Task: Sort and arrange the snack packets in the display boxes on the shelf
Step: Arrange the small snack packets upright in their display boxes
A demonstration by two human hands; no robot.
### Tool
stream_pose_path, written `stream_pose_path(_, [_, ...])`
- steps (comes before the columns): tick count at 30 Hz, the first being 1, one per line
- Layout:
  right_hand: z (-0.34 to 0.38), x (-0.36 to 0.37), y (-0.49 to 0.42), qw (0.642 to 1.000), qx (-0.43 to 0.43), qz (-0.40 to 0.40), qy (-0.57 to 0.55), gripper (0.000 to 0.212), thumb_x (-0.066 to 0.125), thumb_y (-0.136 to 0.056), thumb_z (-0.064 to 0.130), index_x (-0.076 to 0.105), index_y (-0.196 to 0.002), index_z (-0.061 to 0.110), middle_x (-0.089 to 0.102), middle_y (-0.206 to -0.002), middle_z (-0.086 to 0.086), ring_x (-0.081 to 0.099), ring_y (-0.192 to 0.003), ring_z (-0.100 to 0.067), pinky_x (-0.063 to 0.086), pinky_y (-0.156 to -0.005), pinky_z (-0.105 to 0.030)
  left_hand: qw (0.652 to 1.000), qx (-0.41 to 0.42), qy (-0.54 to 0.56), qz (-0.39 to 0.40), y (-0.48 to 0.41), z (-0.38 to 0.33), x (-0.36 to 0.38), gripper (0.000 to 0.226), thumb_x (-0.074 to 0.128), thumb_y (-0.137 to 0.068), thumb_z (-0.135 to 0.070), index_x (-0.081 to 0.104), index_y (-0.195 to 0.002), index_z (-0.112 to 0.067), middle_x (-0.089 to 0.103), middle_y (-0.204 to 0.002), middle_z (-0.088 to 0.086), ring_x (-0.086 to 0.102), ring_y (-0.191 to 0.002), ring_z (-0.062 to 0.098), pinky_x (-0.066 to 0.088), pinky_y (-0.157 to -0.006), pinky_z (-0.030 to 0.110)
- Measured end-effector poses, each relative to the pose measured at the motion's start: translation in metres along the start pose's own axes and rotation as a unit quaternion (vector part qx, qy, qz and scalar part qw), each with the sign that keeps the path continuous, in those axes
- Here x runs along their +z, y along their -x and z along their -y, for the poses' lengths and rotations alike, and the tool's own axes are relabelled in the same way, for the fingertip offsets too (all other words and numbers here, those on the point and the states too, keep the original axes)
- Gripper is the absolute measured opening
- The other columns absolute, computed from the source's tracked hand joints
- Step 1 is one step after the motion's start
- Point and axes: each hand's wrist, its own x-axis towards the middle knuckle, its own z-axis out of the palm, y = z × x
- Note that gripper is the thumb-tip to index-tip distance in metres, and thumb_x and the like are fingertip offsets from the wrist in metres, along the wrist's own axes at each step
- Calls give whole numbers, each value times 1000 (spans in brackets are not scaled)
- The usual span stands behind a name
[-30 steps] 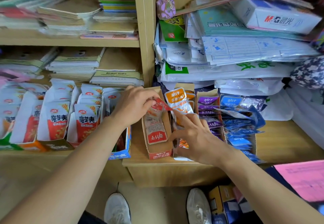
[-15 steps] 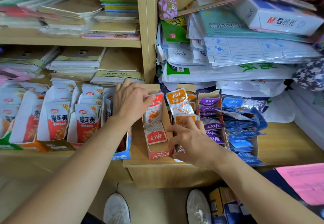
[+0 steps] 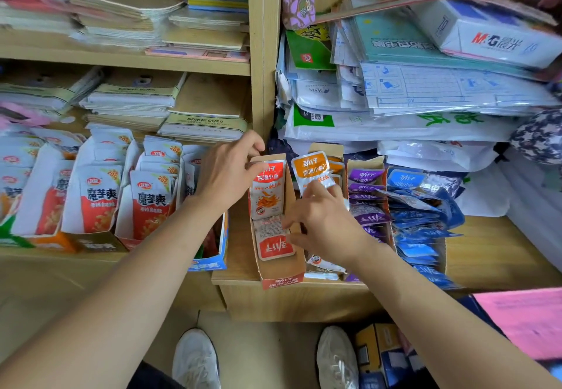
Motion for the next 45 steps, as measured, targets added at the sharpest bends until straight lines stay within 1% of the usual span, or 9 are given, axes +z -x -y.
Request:
stream_pose_path(3, [5,1,-17,992,-20,77,94,48,76,-78,52,70,-121,30,63,-123,8,30,-124,-21,26,-101,-46,998,27,-53,-11,1,5,-2,22,77,-86,-32,68,-103,-22,75,-92,-5,66,-87,21,38,-89,38])
stream_pose_path(9, [18,27,-25,969,-21,134,205,65,70,-74,68,65,-124,27,56,-138,-2,18,-143,-32,10,-114,-64,999,14,-36,-20,5,15,-2,9,67,-94,-30,75,-95,-26,71,-80,-11,62,-85,15,17,-82,29])
stream_pose_path(17, [8,30,-22,992,-15,70,105,35,65,-84,61,76,-107,37,66,-122,9,33,-131,-23,14,-106,-47,1000,8,14,-16,7,23,-1,10,66,-95,-32,75,-95,-27,68,-79,-15,57,-82,8,22,-89,31])
stream_pose_path(22, [6,12,-27,988,-42,-121,83,23,55,-91,39,75,-87,27,72,-92,8,47,-101,-27,26,-77,-42,999,10,31,-8,7,23,0,10,66,-94,-33,76,-95,-32,63,-76,-18,60,-88,11,23,-89,33])
stream_pose_path(30, [0,0,-50,994,-9,-92,-61,24,52,-94,16,69,-81,6,66,-73,-7,58,-63,-22,51,-57,-36,999,16,35,2,6,20,0,11,74,-89,-32,77,-99,-37,65,-80,-20,58,-99,12,17,-85,30])
stream_pose_path(33, [3,-11,-47,990,-13,-114,-79,15,60,-96,9,75,-91,7,71,-82,-6,61,-68,-15,45,-64,-14,998,27,40,-31,6,15,2,11,77,-86,-30,79,-97,-33,69,-88,-14,55,-103,9,16,-84,29])
stream_pose_path(39, [-2,-8,-46,995,23,-61,-69,29,59,-95,3,71,-119,13,73,-109,-10,69,-96,-23,54,-83,-28,998,10,29,-49,6,13,6,12,73,-89,-31,78,-100,-34,72,-98,-11,54,-115,10,17,-92,32])
stream_pose_path(42, [-3,-6,-46,987,23,-142,-72,37,67,-88,-1,70,-122,13,73,-104,-9,67,-83,-16,46,-72,-15,998,-5,20,-62,4,11,7,12,72,-90,-32,78,-100,-35,71,-96,-12,57,-109,11,21,-91,35])
stream_pose_path(45, [-6,1,-49,986,45,-150,-54,37,71,-86,5,69,-121,15,68,-105,-8,68,-84,-25,56,-68,-30,999,-7,25,-35,3,12,7,16,70,-92,-30,77,-107,-33,74,-100,-11,61,-105,14,22,-87,32])
